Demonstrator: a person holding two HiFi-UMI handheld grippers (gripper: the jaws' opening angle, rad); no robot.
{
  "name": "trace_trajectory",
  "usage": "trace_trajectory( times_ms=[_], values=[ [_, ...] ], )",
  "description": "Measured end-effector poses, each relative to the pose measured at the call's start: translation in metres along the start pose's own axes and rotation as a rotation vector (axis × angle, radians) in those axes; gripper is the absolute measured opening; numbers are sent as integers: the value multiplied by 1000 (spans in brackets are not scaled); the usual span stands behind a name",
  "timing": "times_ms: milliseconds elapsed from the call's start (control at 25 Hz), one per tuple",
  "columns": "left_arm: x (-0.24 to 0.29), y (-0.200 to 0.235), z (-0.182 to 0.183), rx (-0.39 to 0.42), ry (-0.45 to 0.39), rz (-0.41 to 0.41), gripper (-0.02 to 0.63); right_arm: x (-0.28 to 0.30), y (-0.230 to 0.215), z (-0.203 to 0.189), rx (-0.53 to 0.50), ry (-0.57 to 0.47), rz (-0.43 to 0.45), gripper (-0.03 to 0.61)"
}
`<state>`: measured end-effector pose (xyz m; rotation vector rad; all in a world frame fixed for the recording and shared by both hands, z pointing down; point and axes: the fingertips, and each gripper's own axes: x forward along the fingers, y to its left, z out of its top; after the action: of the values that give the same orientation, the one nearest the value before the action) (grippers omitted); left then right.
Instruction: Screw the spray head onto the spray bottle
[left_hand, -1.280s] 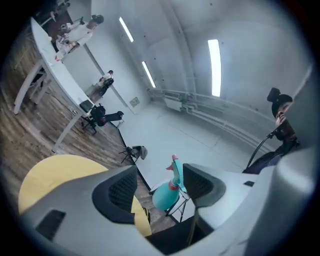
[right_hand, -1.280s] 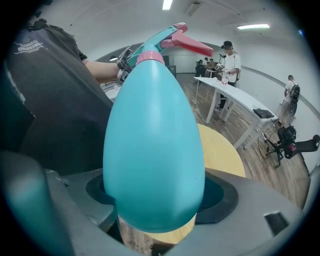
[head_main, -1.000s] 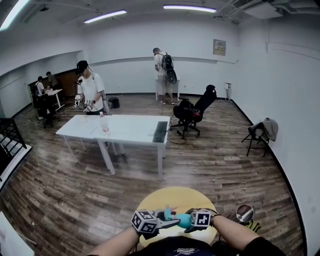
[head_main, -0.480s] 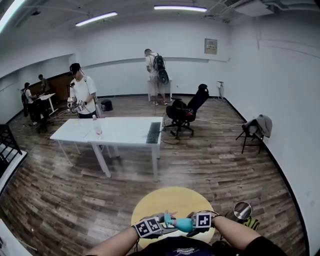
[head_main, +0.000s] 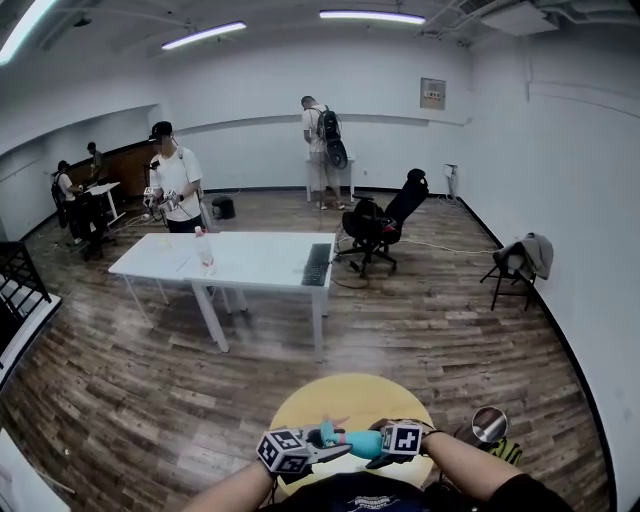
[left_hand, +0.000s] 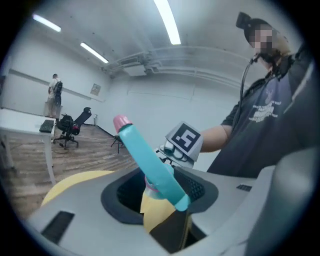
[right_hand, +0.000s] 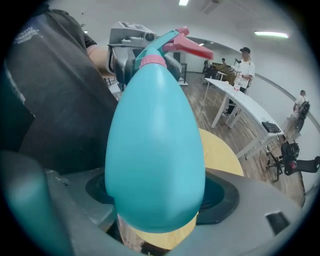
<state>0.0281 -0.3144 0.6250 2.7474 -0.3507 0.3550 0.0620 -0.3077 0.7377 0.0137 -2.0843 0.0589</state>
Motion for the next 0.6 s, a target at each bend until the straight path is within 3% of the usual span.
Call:
trace_trajectory(
  times_ms=[120, 280, 400, 520, 600],
  values=[
    [-24, 20, 3, -180, -128, 21, 199, -10, -14, 17, 19, -87, -72, 431],
    [-90, 65, 13, -476, -482, 96, 199, -30, -36, 9, 60, -155, -190, 431],
    [-137, 96, 10, -574, -660, 189, 199, -59, -45, -5, 194, -346, -231, 419],
    [-164, 106, 5, -618, -716, 269, 199, -82, -54, -23, 369, -526, -287, 293],
    [-169, 107, 1, -648, -746, 279, 200, -97, -66, -30, 521, -661, -332, 159]
  ],
)
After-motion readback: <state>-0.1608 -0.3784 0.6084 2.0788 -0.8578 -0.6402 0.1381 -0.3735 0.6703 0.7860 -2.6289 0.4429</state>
